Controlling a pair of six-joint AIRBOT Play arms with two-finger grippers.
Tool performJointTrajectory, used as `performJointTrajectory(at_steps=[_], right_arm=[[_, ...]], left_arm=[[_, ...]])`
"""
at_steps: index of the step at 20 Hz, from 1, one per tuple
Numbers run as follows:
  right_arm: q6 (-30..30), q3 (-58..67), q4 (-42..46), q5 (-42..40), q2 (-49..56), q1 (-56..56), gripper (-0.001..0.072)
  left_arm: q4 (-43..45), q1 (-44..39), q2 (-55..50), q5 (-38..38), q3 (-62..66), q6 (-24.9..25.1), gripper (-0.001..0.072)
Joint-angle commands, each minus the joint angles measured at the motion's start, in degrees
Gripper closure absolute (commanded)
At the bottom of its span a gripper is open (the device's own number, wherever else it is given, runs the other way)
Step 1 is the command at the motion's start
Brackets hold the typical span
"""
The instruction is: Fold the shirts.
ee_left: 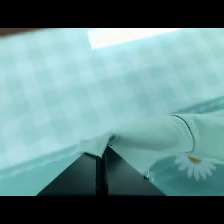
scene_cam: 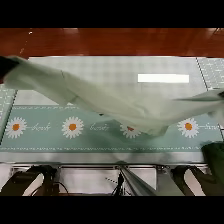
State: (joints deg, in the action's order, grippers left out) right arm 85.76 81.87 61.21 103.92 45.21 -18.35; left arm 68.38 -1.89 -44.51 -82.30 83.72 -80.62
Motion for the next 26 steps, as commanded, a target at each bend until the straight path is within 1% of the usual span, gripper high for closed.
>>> performJointTrajectory(at_steps=[1,3,6,8,10,14,17,21,26], right_arm=[[-1.8,-14.7,2.5,-4.5,2.6,6.5,0.0688],[-2.1,-17.5,2.4,-14.0,7.3,8.3,0.0688],[-1.3,-17.5,2.1,-29.2,15.4,8.8,0.0688],[0.7,-17.5,2.1,-35.0,21.0,8.8,0.0687],[0.7,-17.5,1.9,-36.3,26.3,8.8,0.0687],[0.6,-17.5,1.9,-36.3,36.8,9.0,0.0687],[0.3,-17.5,1.8,-37.6,41.6,9.2,0.0687],[-4.1,-16.5,2.6,-37.2,41.4,9.1,0.0687],[-4.4,-15.1,1.5,-36.6,38.4,9.1,0.0687]], left_arm=[[-0.5,0.0,-1.5,1.3,-7.5,0.0,0.0692],[-1.9,-0.3,-3.3,6.3,-10.4,0.0,0.0692],[-2.4,-2.2,-7.4,13.7,-15.3,0.4,0.0691],[-2.4,-3.7,-11.1,16.7,-18.7,0.4,0.0691],[-2.4,-5.3,-15.5,17.6,-21.9,0.4,0.0691],[-2.4,-9.3,-22.9,17.8,-26.6,0.4,0.0691],[-2.4,-12.5,-26.7,17.9,-27.5,0.4,0.0690],[-2.3,-13.4,-27.4,17.8,-27.5,0.4,0.0690],[-1.7,-13.4,-27.3,17.8,-27.1,0.4,0.0689]])
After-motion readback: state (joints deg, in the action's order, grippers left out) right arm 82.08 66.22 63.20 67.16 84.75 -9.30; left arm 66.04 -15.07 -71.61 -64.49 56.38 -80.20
